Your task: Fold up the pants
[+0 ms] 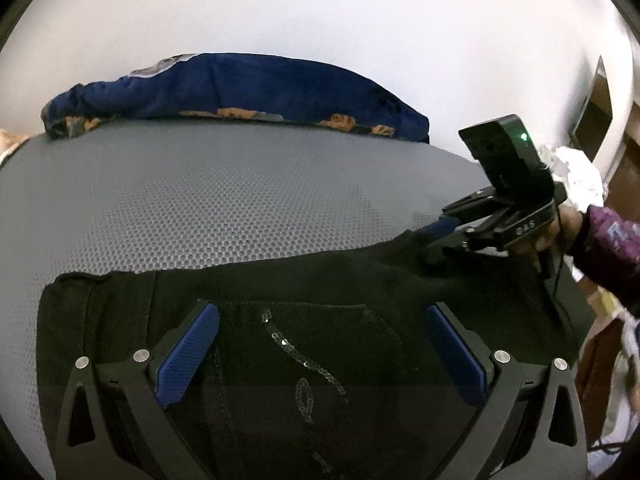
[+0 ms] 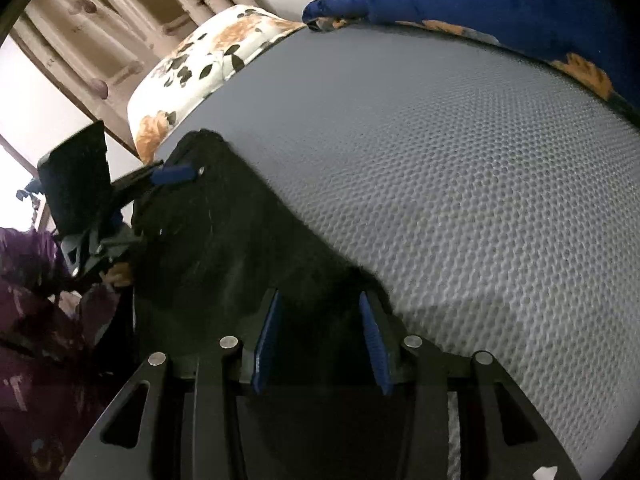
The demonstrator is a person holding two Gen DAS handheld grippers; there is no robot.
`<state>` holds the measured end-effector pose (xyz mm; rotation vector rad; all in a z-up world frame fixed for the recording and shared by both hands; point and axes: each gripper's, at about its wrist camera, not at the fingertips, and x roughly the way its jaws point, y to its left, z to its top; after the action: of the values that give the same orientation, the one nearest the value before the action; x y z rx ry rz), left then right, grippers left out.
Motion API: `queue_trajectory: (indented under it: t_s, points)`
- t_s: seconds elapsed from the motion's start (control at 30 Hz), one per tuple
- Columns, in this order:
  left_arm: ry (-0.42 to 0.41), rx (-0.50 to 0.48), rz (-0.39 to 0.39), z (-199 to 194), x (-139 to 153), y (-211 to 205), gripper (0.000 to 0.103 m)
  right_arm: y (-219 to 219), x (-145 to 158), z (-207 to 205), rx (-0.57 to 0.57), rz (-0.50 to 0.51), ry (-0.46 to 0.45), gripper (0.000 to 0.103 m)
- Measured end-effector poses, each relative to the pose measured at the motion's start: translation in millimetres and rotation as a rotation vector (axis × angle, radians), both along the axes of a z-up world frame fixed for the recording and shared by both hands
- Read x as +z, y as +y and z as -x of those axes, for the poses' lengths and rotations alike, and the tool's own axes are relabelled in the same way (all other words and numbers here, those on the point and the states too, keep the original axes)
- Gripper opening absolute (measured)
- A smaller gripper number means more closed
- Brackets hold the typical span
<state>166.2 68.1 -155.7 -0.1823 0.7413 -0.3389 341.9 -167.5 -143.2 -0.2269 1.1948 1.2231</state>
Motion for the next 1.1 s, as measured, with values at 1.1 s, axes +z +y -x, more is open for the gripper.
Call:
queue_trajectory:
  t_s: [1.1]
  points:
    - [0.034,0.269,0.142,-9.2,8.4,63.7,0.102,-25.0,10.2,-32.2,-0.272,-0.124,-0.096,0.020]
